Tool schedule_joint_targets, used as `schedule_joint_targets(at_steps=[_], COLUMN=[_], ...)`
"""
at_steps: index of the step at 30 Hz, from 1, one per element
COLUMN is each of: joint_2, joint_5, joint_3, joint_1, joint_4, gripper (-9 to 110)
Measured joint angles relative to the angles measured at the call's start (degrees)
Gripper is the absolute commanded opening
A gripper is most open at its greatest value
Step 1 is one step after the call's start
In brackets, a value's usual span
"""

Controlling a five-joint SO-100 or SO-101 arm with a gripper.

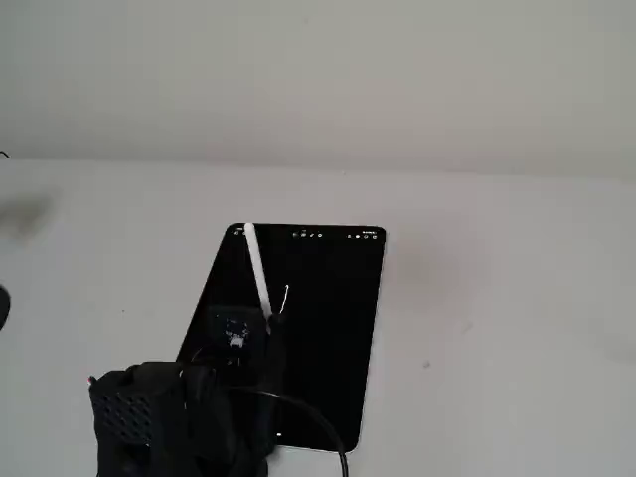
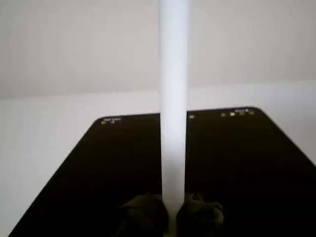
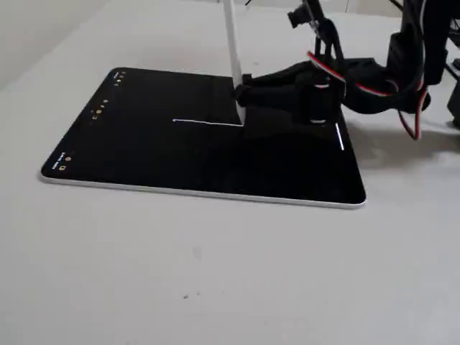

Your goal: Draw a line in the middle of the ipad using the apple pencil

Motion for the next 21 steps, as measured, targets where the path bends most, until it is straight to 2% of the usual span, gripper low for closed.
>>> schedule_joint_targets(at_steps=[15,21], joint_2=[1.14,18.19], joint_5=[0.79,4.83], joint_3=[0.88,3.96], joint_1=[0.0,0.35], joint_4=[0.18,11.43], gripper=[0,0])
